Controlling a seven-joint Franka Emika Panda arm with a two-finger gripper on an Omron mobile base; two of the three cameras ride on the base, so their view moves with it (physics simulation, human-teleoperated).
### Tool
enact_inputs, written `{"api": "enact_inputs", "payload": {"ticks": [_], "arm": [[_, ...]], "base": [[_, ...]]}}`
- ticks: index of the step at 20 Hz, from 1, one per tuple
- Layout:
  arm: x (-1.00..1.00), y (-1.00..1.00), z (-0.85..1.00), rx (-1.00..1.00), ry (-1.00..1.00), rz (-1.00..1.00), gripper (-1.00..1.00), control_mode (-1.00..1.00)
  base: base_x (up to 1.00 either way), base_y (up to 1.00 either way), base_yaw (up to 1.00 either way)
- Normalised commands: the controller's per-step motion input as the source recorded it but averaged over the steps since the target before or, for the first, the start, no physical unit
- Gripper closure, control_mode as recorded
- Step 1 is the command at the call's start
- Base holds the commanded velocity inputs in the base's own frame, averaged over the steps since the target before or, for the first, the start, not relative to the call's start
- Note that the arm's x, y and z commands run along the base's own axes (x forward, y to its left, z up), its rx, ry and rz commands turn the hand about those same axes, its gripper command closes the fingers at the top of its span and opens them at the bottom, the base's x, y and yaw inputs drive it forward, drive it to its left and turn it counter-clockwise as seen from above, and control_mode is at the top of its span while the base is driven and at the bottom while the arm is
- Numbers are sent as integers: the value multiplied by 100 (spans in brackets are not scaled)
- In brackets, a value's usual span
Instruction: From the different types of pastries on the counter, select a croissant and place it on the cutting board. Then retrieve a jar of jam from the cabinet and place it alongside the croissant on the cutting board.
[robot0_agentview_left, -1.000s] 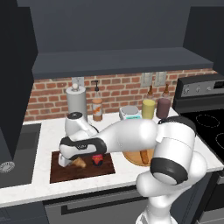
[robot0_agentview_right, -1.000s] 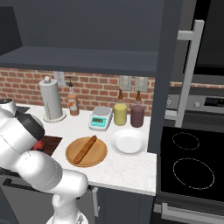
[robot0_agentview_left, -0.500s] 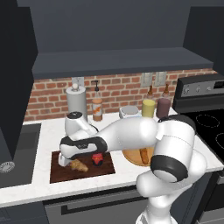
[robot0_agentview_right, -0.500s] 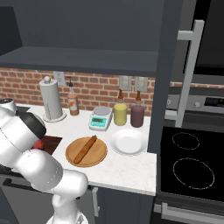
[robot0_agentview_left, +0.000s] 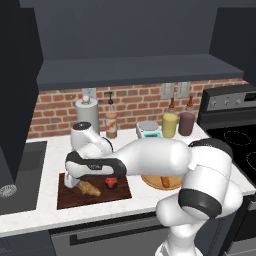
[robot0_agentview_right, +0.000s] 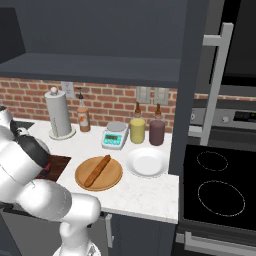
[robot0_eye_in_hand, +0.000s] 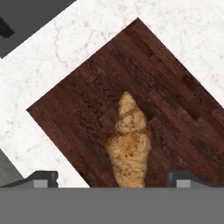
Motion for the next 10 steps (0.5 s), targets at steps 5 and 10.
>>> {"api": "enact_inputs", "payload": {"ticks": [5, 10], "arm": [[-99, -16, 67, -2, -13, 0, -100, -100], [-100, -61, 14, 0, -1, 0, -100, -100]], "base": [[0, 0, 0], [0, 0, 0]]}}
